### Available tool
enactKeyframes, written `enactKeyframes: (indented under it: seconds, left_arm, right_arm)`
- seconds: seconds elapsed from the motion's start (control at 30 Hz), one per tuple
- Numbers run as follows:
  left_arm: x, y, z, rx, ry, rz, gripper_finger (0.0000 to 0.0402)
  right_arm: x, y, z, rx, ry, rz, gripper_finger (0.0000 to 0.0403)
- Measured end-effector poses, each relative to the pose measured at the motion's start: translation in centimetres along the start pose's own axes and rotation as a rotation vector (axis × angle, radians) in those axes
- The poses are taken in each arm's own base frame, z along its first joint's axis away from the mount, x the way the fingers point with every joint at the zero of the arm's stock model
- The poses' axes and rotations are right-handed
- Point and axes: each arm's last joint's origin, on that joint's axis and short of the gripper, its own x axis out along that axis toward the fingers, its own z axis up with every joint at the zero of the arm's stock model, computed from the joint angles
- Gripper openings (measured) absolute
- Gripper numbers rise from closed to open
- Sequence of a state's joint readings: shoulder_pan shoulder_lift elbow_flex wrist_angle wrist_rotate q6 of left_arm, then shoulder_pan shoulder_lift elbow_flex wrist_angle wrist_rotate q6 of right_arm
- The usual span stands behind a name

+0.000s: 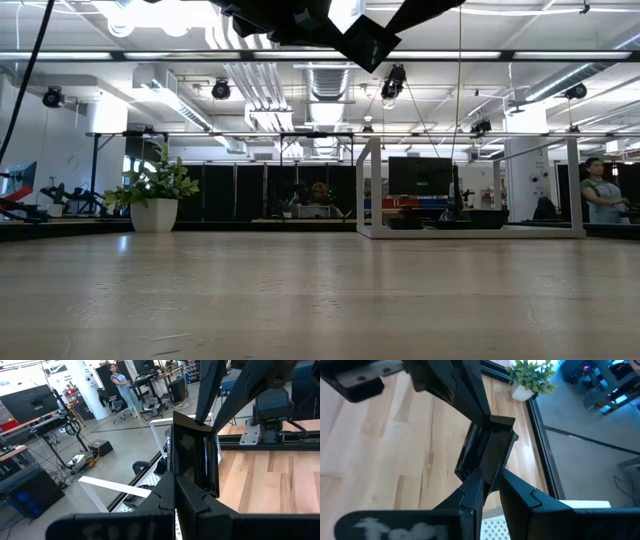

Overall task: Pick & Place Mini shaped plates
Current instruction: Stack the square plate on top of the other square plates on the shelf

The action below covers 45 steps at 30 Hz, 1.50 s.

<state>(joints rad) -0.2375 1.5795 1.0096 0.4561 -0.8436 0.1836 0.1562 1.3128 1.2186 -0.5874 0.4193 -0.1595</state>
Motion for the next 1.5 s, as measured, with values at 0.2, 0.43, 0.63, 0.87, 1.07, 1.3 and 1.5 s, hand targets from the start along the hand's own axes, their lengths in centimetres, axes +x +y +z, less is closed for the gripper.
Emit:
enactKeyframes:
  seconds: [0.2, 0.43, 0.63, 0.87, 1.07, 1.3, 1.5]
  left_arm:
    - [-0.02, -0.04, -0.02, 0.003, 0.001, -0.001, 0.0000]
    - [-0.04, -0.08, -0.05, 0.004, 0.002, -0.003, 0.0000]
    - [-0.04, -0.11, -0.03, 0.003, 0.000, -0.011, 0.0000]
    - [-0.04, -0.11, -0.03, -0.007, -0.001, -0.014, 0.0000]
    - [-0.04, -0.12, -0.04, 0.002, 0.000, -0.014, 0.0003]
    - [-0.03, -0.13, -0.02, 0.001, -0.003, -0.021, 0.0049]
    - [-0.03, -0.12, -0.04, 0.002, -0.001, -0.019, 0.0077]
  right_arm:
    - [0.67, 0.31, -0.07, -0.010, 0.020, 0.000, 0.0057]
    - [0.99, 0.44, -0.11, -0.014, 0.029, -0.002, 0.0052]
    - [0.78, 0.32, -0.09, -0.007, 0.024, -0.004, 0.0013]
    - [0.75, 0.32, -0.09, -0.007, 0.023, -0.004, 0.0009]
    - [0.75, 0.32, -0.09, -0.007, 0.023, -0.003, 0.0008]
    - [0.75, 0.38, -0.03, 0.012, 0.018, 0.004, 0.0008]
    - [0.71, 0.37, -0.07, 0.018, 0.021, 0.004, 0.0008]
